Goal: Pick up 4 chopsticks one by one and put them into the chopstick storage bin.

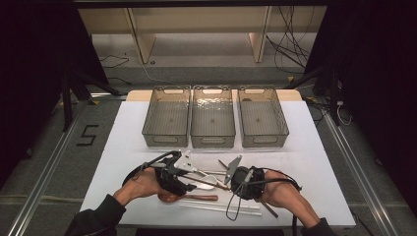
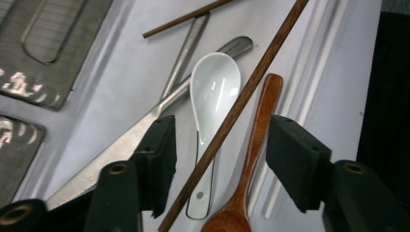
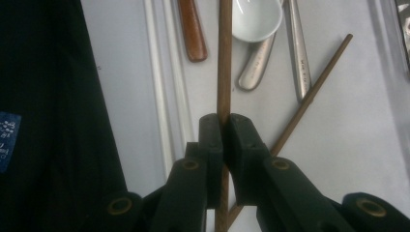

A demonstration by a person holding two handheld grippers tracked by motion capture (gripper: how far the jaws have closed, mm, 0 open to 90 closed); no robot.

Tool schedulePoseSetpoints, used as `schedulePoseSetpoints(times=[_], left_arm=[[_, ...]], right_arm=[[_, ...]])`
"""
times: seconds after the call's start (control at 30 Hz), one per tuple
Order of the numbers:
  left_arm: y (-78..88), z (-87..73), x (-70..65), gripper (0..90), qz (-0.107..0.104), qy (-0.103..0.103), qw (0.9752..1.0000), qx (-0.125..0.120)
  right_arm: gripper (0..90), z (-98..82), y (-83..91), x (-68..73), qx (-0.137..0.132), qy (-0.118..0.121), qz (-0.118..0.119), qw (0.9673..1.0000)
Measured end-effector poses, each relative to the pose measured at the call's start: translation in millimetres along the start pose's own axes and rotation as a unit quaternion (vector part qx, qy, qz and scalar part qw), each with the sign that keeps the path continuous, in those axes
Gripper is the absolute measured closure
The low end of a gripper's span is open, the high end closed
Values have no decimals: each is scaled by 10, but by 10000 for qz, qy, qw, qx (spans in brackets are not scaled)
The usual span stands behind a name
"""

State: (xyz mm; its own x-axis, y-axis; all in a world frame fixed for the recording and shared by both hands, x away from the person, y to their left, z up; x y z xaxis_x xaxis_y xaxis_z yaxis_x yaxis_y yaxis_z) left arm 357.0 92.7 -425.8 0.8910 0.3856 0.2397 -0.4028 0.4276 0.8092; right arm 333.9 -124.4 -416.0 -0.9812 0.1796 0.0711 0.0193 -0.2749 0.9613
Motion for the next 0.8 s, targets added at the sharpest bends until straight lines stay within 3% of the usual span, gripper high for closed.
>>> schedulePoseSetpoints(times=[0.23, 0.5, 0.63, 0.8], left_arm=[[-36, -11, -45, 576, -173, -241, 9994, 151], [-44, -26, -56, 727, -387, -290, 9985, 240], [-62, -40, -65, 756, -579, -331, 9971, 372], [-57, -51, -92, 794, -833, -544, 9940, 459]], right_arm=[[850, 35, -20, 45, -27, 110, 70, 9999], [850, 39, -36, 65, 20, 252, 101, 9996], [849, 36, -45, 69, 13, 375, 146, 9992], [839, 29, -67, 68, 18, 445, 117, 9989]])
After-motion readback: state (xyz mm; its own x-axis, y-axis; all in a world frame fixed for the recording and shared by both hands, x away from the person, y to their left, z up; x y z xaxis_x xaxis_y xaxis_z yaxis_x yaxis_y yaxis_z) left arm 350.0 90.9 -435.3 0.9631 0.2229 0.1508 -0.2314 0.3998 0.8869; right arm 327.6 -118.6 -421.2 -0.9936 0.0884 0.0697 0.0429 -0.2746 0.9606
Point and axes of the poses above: each handheld gripper's, and its own axes: y roughly backward along the jaws, z roughly out of its top, x roughly to its left, the point moved 2 cm from there along -y, roughly forward along the jaws, and after that the axes turned 11 degrees about z, right-handed, at the moved point
